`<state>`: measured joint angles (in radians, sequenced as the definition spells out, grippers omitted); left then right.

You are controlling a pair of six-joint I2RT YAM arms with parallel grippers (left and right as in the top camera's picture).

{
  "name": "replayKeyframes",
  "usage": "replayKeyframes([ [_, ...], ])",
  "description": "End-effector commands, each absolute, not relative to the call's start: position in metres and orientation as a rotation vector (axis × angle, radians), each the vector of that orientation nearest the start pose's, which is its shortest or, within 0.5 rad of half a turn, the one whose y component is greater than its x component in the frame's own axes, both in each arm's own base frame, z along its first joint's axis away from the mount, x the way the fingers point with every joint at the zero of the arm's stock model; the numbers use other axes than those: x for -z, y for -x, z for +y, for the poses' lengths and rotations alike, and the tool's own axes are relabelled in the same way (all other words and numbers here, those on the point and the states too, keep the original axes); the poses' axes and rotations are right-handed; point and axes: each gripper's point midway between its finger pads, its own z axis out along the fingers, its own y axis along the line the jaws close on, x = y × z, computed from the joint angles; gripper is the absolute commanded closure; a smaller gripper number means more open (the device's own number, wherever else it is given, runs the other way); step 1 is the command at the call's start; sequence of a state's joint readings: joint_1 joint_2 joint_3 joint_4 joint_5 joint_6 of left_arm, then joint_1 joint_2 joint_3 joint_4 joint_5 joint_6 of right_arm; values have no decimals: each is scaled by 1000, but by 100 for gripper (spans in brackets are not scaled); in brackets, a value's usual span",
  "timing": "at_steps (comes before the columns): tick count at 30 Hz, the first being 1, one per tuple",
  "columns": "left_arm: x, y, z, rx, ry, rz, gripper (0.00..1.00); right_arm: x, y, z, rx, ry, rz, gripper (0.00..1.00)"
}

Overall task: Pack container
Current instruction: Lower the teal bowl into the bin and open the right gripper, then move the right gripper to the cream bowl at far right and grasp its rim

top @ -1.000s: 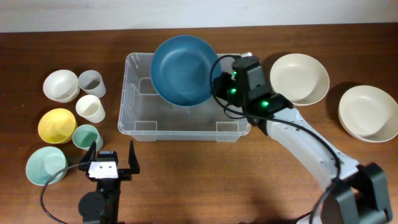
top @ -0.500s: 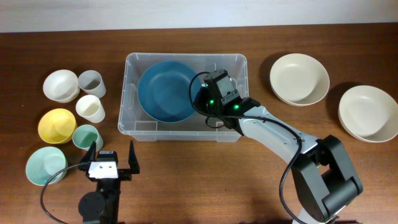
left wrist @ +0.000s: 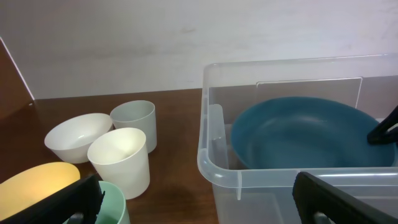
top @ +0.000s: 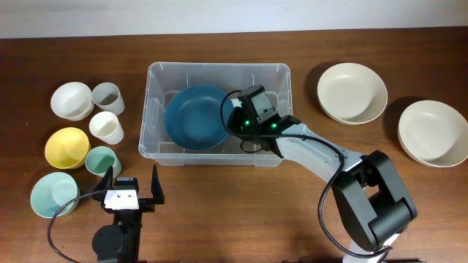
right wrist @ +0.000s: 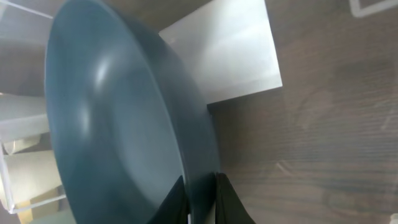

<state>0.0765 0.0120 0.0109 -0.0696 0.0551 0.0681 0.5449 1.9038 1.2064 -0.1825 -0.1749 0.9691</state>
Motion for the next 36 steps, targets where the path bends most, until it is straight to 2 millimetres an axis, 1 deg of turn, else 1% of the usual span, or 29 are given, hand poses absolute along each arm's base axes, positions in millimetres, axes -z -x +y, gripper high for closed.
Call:
replayKeyframes([
  [1, -158, -246, 8, -74, -52, 1644, 0, -75, -403, 291, -895, -455, 2586, 90],
  [13, -158, -246, 8, -74, -52, 1644, 0, -76, -397, 299, -958, -430, 2611, 89],
  [15, -158, -246, 8, -74, -52, 1644, 0, -77, -396, 299, -965, -426, 2614, 83],
  [18, -158, -246, 8, -74, -52, 1644, 0, -77, -395, 301, -979, -420, 2619, 61],
  [22, -158, -246, 8, -74, -52, 1644, 0, -77, -395, 300, -962, -365, 2619, 40],
  [24, -158, -246, 8, -74, -52, 1644, 0, -76, -395, 298, -952, -354, 2620, 33],
  [27, -158, -246, 8, -74, -52, 1644, 0, -82, -399, 293, -938, -331, 2611, 28],
  [30, -158, -246, 8, -74, -52, 1644, 0, -112, -416, 279, -850, -241, 2535, 25],
  [31, -158, -246, 8, -74, -52, 1644, 0, -125, -423, 270, -790, -204, 2506, 23],
  [34, -158, -246, 8, -74, -52, 1644, 0, -174, -441, 236, -594, -160, 2451, 16],
  [35, -158, -246, 8, -74, -52, 1644, 0, -197, -447, 220, -532, -166, 2428, 13],
  [36, -158, -246, 8, -74, -52, 1644, 0, -215, -451, 208, -493, -174, 2410, 11],
])
